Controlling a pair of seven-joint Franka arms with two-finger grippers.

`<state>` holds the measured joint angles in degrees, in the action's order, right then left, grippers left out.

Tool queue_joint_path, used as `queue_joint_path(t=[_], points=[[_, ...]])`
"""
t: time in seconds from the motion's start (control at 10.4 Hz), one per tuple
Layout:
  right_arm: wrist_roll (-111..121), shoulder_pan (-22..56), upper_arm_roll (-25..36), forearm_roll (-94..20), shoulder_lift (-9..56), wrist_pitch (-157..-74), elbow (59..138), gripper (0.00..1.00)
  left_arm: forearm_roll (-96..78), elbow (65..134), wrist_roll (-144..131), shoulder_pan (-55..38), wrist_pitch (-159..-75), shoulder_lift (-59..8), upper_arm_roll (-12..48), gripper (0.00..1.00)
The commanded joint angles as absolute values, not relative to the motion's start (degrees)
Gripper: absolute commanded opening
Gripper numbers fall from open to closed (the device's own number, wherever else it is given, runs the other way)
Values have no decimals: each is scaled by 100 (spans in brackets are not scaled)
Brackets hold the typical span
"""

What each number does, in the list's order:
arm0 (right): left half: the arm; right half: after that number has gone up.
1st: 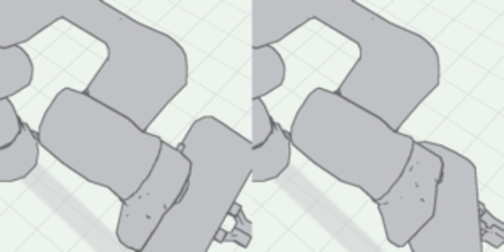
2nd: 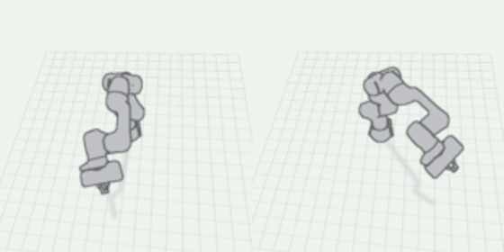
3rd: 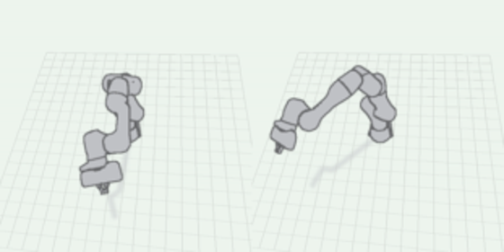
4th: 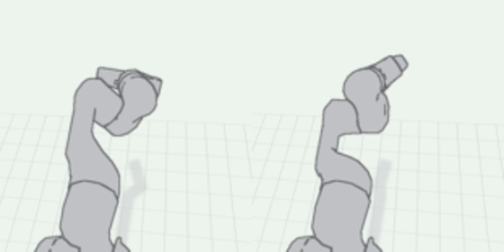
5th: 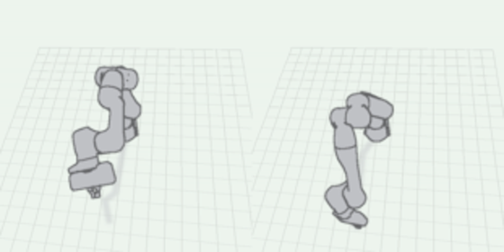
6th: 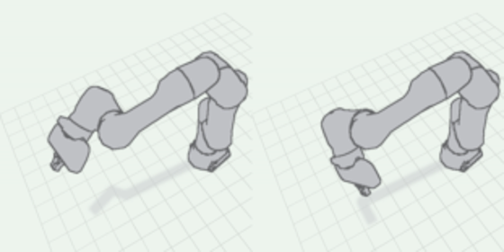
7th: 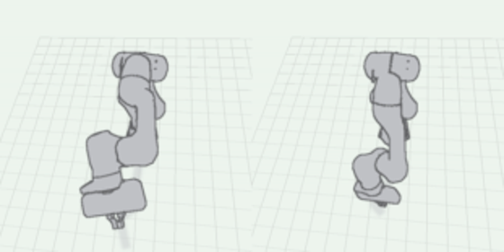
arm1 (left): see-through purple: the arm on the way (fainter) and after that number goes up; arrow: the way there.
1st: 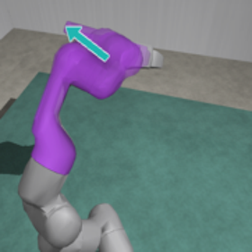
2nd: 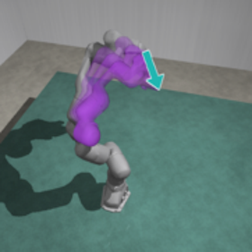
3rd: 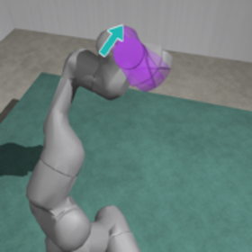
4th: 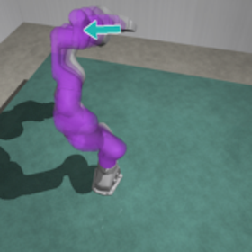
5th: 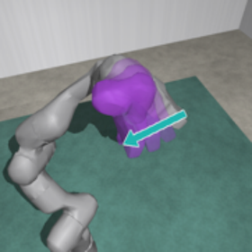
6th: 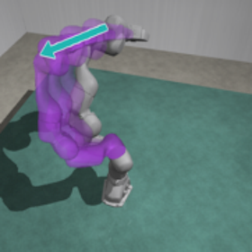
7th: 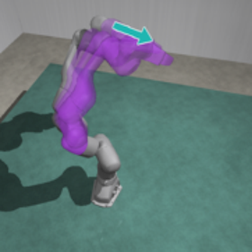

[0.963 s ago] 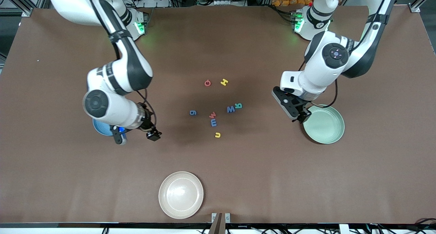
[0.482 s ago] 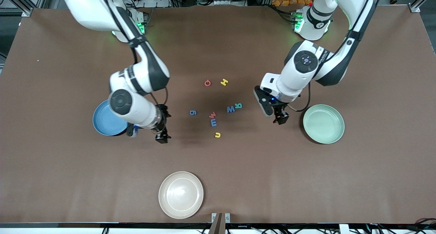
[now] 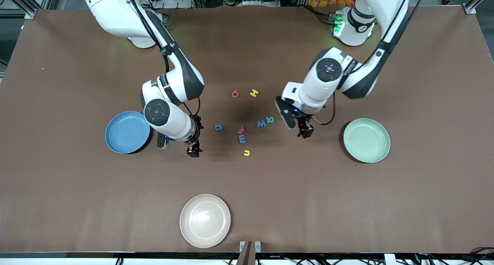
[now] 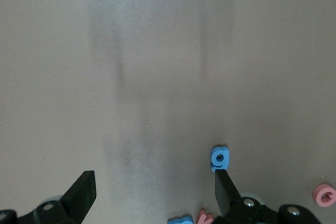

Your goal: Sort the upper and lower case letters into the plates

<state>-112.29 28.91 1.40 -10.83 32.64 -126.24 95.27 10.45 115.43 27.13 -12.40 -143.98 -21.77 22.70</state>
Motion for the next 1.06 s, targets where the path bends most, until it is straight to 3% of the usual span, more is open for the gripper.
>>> queue_joint_path(t=[0.0, 0.67, 0.96], points=[[-11539, 3014, 167, -1002, 3384, -12744, 9536, 100, 1816, 11505, 1736, -1432, -14791, -2556, 2276, 100], [-11602, 3111, 167, -1019, 3453, -12761, 9545, 100, 2487, 11426, 826, -1775, -15319, -3146, 2268, 100], [-11619, 3339, 167, -1011, 3778, -13217, 9554, 100, 2583, 11391, 826, -1837, -15346, -3348, 2268, 100]])
